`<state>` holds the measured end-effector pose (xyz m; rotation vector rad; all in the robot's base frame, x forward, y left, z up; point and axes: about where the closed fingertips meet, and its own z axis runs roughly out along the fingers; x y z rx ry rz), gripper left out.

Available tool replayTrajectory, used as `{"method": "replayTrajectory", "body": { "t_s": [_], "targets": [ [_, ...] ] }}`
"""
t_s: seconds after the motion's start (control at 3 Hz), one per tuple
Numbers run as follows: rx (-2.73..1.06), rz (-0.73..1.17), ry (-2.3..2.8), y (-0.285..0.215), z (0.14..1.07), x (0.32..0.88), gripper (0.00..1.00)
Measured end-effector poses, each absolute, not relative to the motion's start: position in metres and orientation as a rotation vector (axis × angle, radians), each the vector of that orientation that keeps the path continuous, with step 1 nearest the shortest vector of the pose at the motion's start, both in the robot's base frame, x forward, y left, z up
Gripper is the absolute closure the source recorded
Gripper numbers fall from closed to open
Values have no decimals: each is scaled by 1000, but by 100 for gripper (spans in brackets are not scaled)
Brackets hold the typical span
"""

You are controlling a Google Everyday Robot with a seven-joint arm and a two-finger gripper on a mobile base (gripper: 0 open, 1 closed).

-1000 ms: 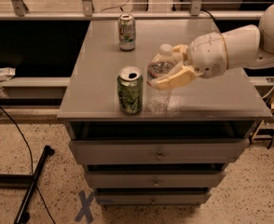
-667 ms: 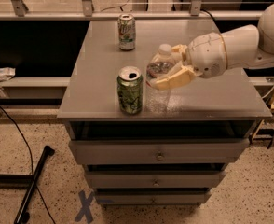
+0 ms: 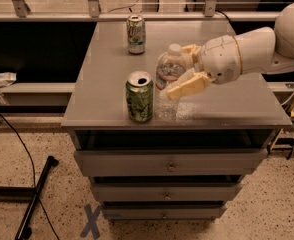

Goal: Move water bottle near green can

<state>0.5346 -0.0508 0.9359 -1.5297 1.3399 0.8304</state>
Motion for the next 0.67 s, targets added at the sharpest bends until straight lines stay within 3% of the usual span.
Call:
{"method": "replayTrajectory", "body": {
  "t_s": [0.67],
  "targets": [
    [-1499, 852, 1314, -55, 943, 536, 0]
  ]
}}
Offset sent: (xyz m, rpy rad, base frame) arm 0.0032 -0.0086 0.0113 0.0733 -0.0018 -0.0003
